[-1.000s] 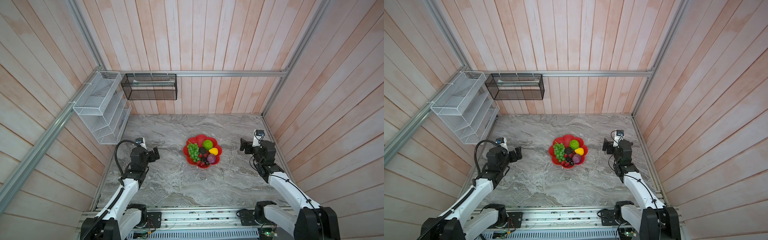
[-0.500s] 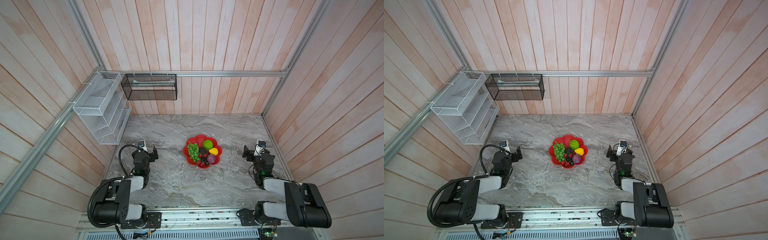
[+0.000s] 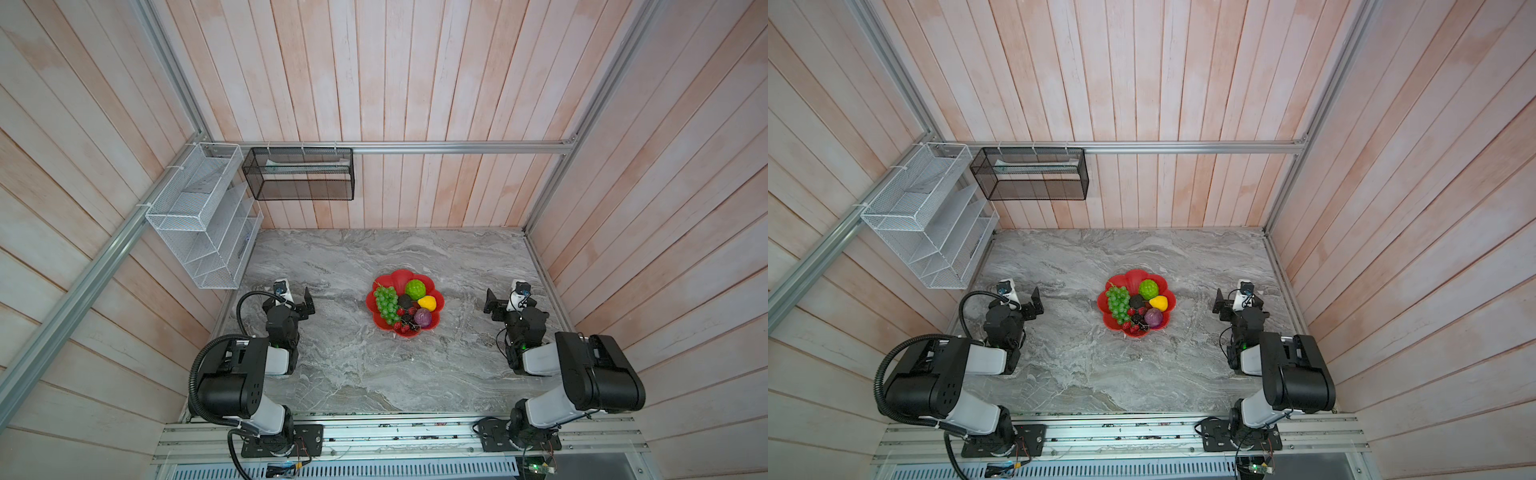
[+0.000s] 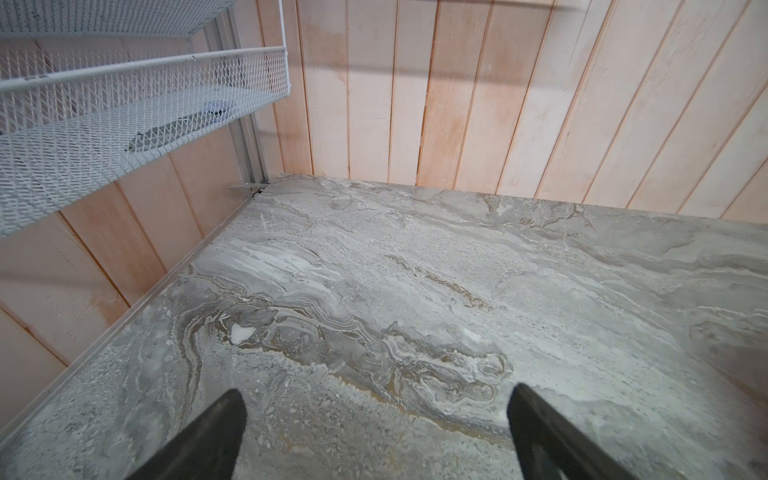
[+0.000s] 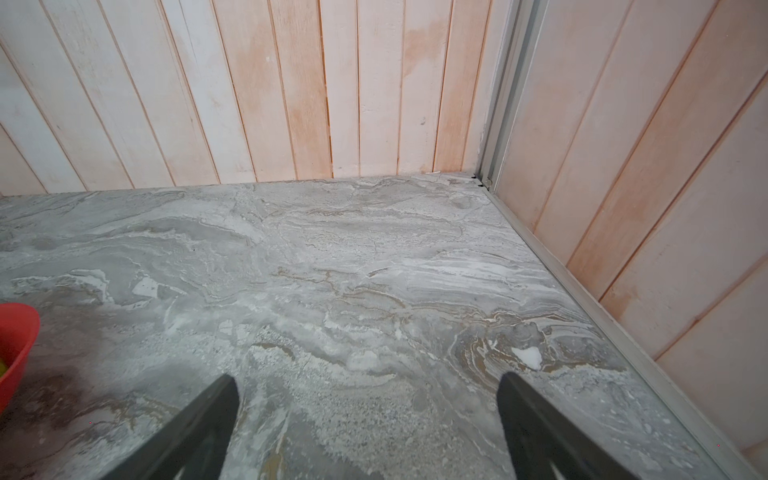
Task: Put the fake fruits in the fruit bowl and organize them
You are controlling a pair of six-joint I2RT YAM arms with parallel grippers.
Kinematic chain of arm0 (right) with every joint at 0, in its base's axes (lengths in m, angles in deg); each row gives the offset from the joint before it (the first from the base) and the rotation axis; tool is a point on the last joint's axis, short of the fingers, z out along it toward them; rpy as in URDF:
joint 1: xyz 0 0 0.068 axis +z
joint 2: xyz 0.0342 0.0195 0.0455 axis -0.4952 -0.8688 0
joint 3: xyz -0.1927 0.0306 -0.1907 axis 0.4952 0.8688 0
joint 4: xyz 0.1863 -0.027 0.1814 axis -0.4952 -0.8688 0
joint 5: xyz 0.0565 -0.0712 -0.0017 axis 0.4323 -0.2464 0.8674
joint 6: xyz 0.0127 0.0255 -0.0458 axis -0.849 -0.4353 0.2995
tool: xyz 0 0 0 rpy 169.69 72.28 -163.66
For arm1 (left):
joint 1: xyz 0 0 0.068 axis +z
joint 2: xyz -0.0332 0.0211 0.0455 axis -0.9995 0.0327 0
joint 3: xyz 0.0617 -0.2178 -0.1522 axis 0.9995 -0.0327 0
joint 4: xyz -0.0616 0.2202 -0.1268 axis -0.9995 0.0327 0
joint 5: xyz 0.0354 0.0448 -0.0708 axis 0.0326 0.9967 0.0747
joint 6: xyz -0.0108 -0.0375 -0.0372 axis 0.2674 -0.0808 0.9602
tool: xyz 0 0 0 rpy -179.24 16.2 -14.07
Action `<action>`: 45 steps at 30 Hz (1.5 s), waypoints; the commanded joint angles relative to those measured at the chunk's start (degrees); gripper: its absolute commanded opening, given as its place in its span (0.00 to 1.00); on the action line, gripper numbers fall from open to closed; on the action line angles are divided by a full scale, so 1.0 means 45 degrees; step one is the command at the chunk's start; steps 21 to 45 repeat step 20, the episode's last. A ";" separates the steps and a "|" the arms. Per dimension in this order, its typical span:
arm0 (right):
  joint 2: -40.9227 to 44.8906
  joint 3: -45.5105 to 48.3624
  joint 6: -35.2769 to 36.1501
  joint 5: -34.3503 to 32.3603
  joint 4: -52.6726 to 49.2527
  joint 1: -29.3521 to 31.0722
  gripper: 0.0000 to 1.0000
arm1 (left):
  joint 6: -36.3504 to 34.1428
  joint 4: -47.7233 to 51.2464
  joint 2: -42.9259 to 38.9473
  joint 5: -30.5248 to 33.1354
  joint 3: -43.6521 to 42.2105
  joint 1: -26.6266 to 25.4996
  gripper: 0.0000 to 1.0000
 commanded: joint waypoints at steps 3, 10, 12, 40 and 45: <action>0.0196 -0.0256 0.0081 0.0287 -0.0303 -0.0060 0.98 | -0.0038 -0.0682 -0.0038 -0.0111 -0.0115 0.0050 1.00; 0.0202 -0.0247 0.0065 0.0288 -0.0280 -0.0050 0.98 | -0.0038 -0.0691 -0.0040 -0.0115 -0.0109 0.0041 1.00; 0.0202 -0.0247 0.0070 0.0288 -0.0269 -0.0055 0.98 | -0.0038 -0.0610 -0.0001 -0.0111 -0.0055 0.0050 1.00; 0.0202 -0.0247 0.0072 0.0293 -0.0274 -0.0065 0.98 | -0.0038 -0.0597 -0.0030 -0.0130 -0.0070 0.0048 1.00; 0.0202 -0.0247 0.0072 0.0293 -0.0274 -0.0065 0.98 | -0.0038 -0.0597 -0.0030 -0.0130 -0.0070 0.0048 1.00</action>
